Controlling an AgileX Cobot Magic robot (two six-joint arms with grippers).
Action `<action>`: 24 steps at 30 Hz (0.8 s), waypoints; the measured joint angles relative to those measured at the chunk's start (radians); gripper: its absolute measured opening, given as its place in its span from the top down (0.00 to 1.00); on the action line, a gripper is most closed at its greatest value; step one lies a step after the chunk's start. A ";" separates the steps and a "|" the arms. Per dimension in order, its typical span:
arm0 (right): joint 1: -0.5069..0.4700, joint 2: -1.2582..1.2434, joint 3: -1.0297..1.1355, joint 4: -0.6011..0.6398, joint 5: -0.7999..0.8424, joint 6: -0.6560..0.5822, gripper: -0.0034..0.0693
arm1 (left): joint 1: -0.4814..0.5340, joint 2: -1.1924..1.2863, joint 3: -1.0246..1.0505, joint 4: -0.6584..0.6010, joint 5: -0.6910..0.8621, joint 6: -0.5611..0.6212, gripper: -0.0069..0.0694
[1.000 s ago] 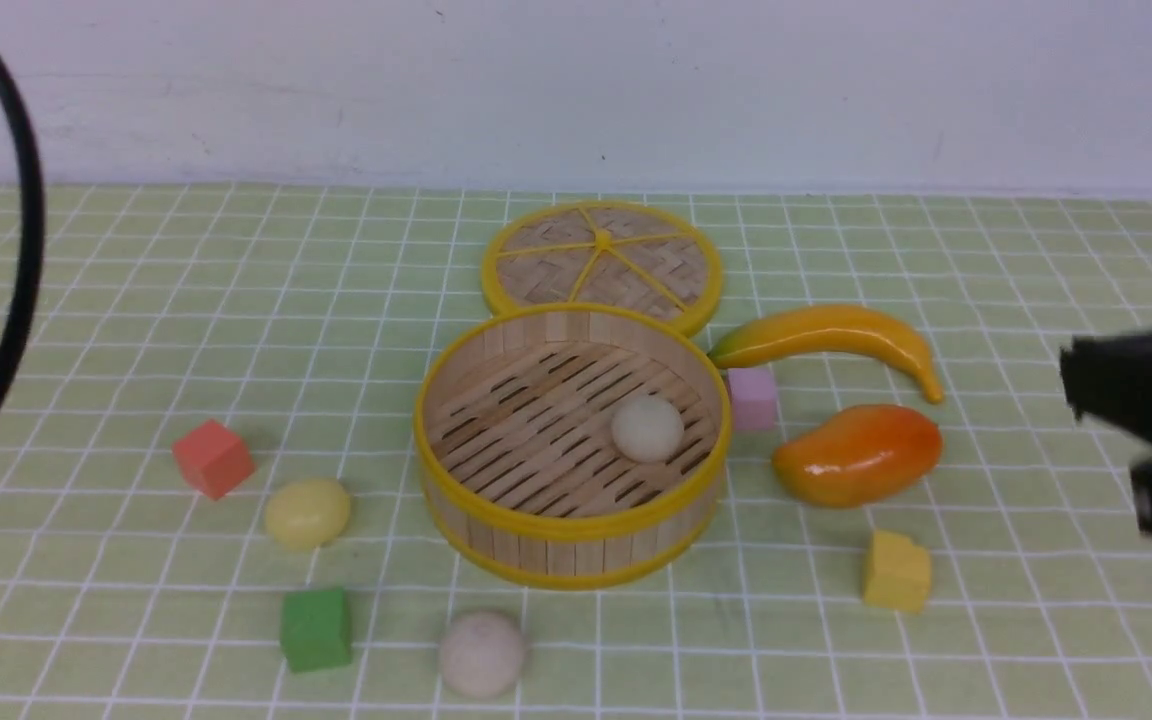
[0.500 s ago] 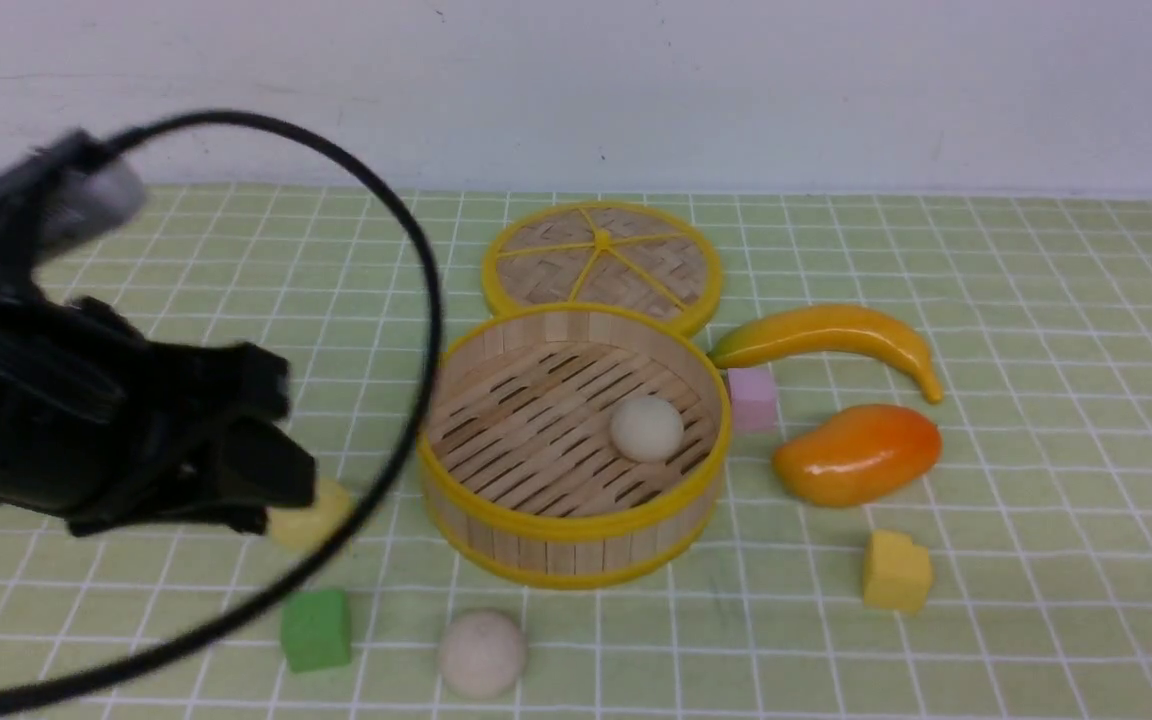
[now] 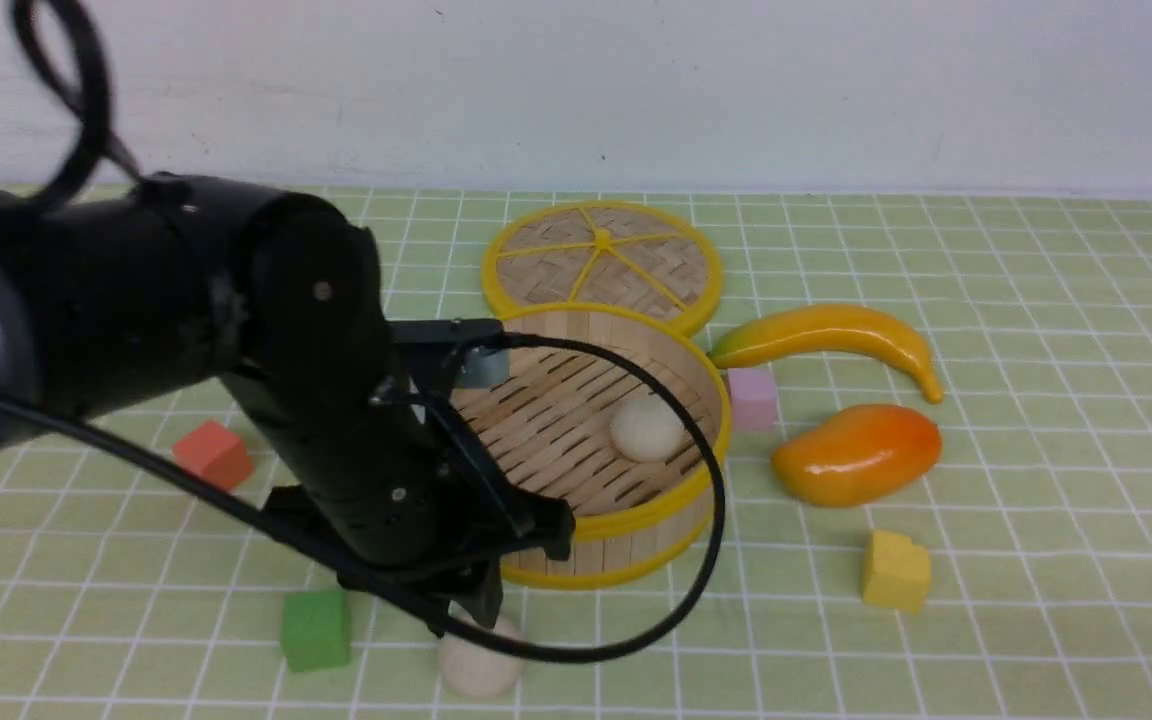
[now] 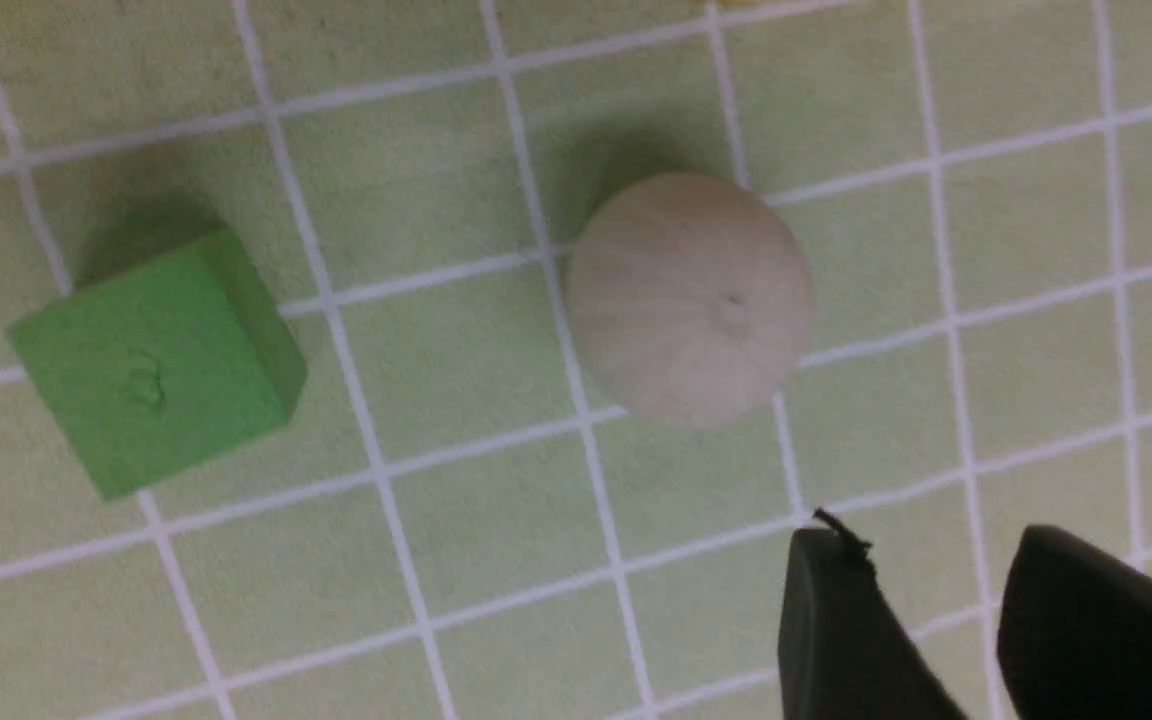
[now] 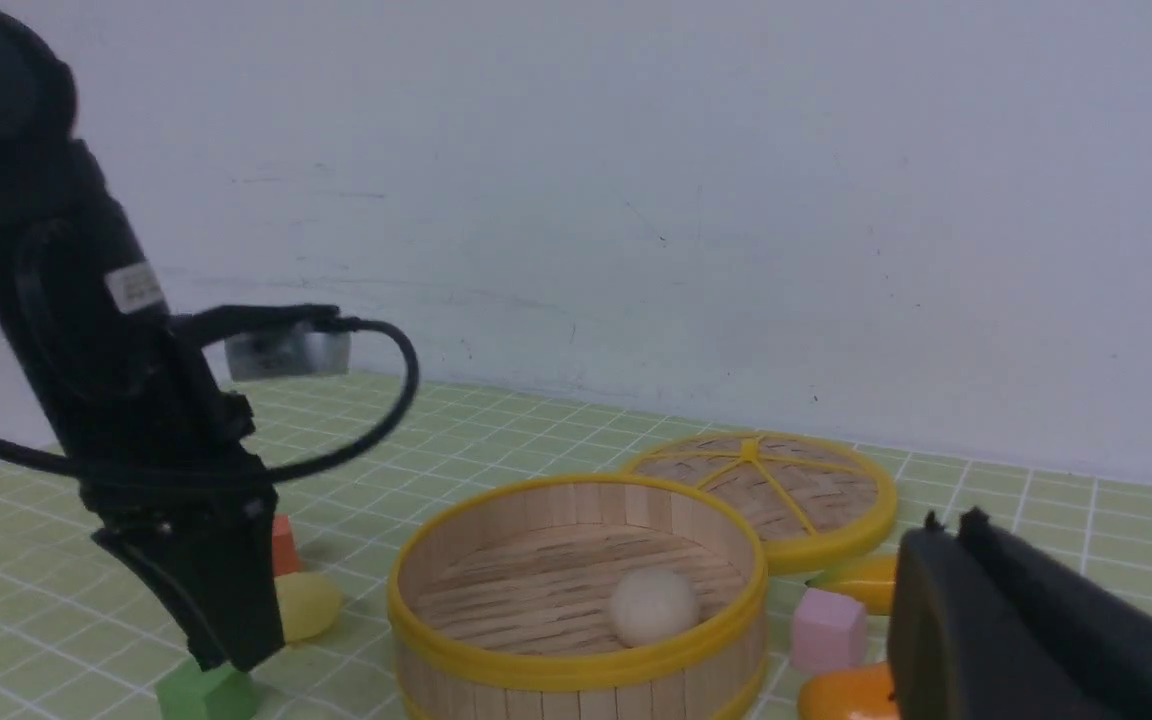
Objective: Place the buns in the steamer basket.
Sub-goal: Use the left arm to grab a steamed stuffed bun
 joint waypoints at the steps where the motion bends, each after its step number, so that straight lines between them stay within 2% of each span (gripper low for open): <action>1: 0.000 0.000 0.000 0.000 0.000 0.000 0.96 | 0.000 0.024 -0.002 0.011 -0.003 -0.001 0.60; 12: 0.000 0.000 0.000 0.000 0.000 0.000 0.94 | 0.000 0.145 -0.003 0.024 -0.123 -0.013 0.60; 24: 0.000 0.000 0.000 0.000 0.000 0.000 0.93 | 0.000 0.193 -0.011 0.042 -0.125 -0.027 0.62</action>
